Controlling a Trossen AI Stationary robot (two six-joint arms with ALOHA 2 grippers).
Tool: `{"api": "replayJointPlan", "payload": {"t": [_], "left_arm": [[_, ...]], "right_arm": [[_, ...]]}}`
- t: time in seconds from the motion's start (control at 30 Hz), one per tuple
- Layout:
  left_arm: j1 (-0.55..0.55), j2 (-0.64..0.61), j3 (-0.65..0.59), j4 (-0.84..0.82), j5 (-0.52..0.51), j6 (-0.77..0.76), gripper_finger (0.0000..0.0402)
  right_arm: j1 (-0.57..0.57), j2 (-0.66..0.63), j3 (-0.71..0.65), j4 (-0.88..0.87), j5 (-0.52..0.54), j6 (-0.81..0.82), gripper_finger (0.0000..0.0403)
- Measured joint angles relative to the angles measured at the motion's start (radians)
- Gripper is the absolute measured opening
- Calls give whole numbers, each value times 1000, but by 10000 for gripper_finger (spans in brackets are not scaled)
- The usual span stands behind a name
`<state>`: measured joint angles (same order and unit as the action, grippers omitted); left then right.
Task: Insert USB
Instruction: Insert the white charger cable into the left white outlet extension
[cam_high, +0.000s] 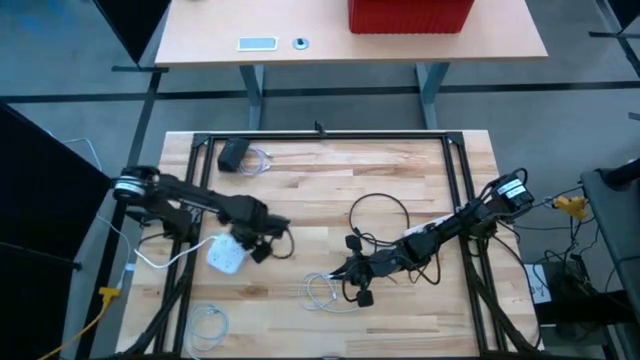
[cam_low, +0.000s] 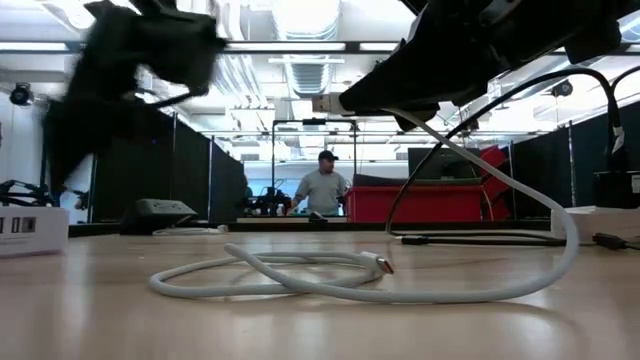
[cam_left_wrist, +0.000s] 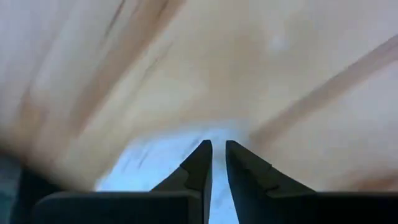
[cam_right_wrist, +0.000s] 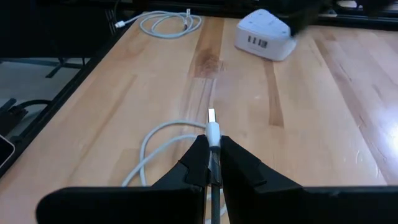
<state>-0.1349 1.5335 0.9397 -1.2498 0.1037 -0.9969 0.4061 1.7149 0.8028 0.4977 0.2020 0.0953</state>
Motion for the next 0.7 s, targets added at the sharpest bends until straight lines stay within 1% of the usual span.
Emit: {"api": "replayJointPlan", "payload": {"t": [0.1, 0.2, 0.27, 0.37, 0.43, 0.53, 0.63, 0.7], "left_arm": [[-35, -60, 0, -163, 0, -113, 25], [-53, -108, -11, -248, 37, -212, 24], [-54, -137, -31, -253, 64, -263, 24], [-52, -146, -76, -240, 72, -308, 24], [-52, -145, -125, -242, 98, -314, 24], [-52, -125, -207, -201, 154, -315, 24], [-62, -98, -181, -201, 127, -287, 24], [-64, -86, -167, -145, 98, -272, 24]], "right_arm": [[0, 0, 0, -3, 0, -1, 14], [0, 0, 0, -8, 0, -1, 14], [0, 0, 0, -10, 0, -1, 14], [0, 0, 0, -12, 0, -1, 14], [0, 0, 0, -18, 0, -1, 14], [2, 0, 0, -23, -1, -1, 14], [2, 2, -1, -24, -5, -2, 14], [2, 2, -1, -23, -11, -2, 14]]}}
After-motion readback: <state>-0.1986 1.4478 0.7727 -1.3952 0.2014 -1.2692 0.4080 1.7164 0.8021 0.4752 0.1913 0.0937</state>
